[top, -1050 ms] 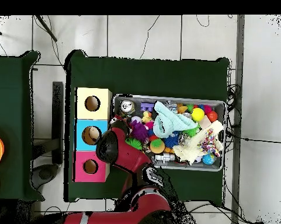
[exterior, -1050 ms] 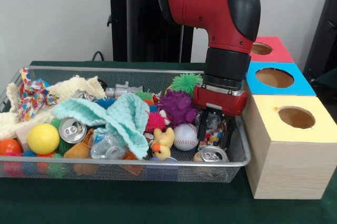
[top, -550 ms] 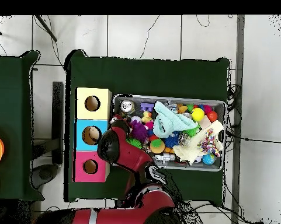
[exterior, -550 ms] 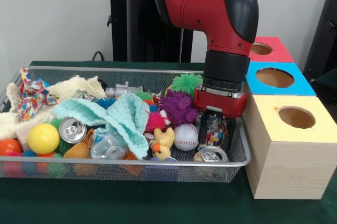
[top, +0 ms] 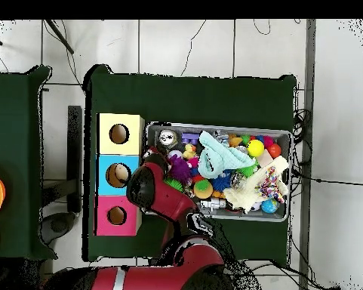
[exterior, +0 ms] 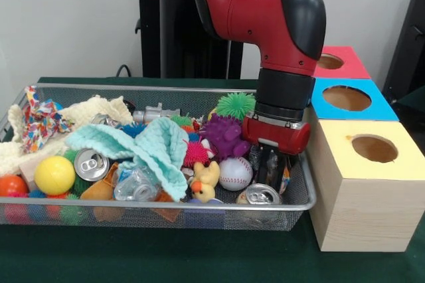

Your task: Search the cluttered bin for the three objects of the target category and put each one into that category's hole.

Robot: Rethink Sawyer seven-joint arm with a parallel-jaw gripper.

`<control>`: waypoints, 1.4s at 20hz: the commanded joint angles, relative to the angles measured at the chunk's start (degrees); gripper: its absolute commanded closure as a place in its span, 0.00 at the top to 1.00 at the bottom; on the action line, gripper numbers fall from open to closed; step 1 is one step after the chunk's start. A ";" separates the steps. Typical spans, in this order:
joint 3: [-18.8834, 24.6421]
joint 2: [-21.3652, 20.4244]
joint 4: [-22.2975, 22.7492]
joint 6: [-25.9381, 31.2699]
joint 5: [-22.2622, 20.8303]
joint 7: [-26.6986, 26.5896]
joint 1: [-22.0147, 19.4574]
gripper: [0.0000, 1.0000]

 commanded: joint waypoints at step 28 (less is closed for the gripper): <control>-1.03 0.04 -4.08 20.74 11.66 6.84 3.42 1.00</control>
